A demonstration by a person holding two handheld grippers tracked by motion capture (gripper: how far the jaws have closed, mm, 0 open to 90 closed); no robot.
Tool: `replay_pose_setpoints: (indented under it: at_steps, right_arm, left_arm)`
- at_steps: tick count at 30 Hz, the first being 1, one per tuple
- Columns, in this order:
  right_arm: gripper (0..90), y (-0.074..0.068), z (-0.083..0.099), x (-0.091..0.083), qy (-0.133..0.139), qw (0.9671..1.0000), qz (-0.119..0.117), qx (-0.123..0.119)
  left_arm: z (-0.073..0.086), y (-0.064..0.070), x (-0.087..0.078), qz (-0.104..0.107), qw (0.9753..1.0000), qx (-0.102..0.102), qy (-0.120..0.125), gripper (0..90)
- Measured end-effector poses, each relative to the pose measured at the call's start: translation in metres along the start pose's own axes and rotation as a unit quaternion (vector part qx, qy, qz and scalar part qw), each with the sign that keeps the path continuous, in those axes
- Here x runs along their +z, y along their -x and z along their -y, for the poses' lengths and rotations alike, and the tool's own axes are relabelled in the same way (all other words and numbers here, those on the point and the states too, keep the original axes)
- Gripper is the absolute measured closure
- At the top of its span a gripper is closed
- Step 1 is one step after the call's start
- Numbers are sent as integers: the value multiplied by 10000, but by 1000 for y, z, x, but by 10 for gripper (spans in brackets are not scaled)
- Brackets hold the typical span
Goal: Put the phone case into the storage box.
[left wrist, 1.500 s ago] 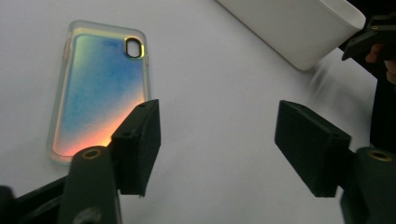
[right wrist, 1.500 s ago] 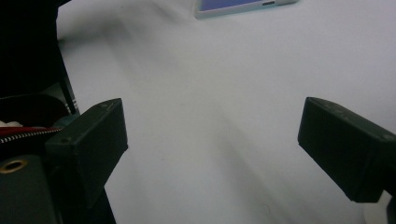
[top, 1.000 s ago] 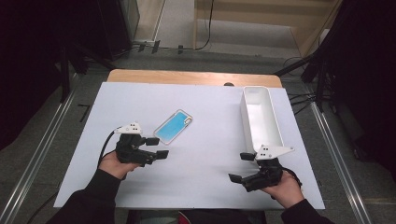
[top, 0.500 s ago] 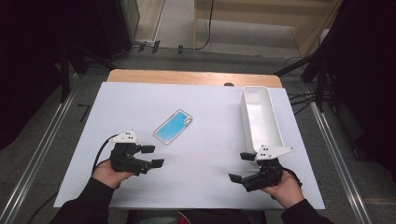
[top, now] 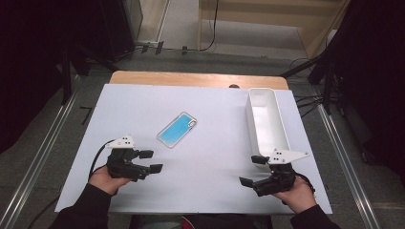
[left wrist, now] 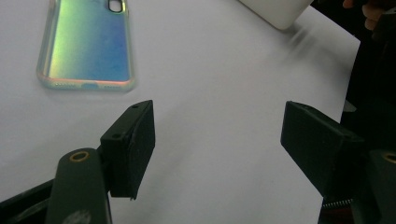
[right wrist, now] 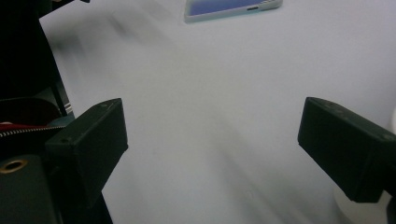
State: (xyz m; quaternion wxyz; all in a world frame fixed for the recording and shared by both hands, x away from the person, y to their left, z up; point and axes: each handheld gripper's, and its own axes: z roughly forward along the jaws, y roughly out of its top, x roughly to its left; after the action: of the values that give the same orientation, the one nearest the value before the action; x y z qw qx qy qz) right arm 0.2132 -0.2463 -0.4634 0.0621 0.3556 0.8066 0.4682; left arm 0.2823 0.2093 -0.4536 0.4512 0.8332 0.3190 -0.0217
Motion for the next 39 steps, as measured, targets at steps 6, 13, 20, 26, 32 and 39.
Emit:
replay_pose_setpoints:
  at_steps: [6, 13, 20, 26, 32, 39]
  right_arm:
    - [71, 1, 1, -2, -15, 10000, 0, 34]
    - [71, 0, 0, 2, -69, 10000, -39, 20]
    - [71, 0, 0, 4, -101, 9999, -64, 19]
    - [71, 0, -1, 4, -105, 9999, -64, 42]
    - [71, 0, -1, 4, -114, 9999, -51, 45]
    - [71, 0, -1, 5, -114, 9999, -74, 29]
  left_arm:
    - [-1, -2, 0, 12, 10000, -58, 41, 230]
    - [-2, -5, -2, -130, 9998, -53, 144, 197]
    - [-6, -15, 0, -279, 9995, -119, 111, 197]
    - [-9, -20, 5, -404, 9991, -99, 76, 197]
    - [-18, -25, 14, -459, 9989, -90, 65, 198]
    - [-24, -31, 20, -526, 9985, -63, 107, 199]
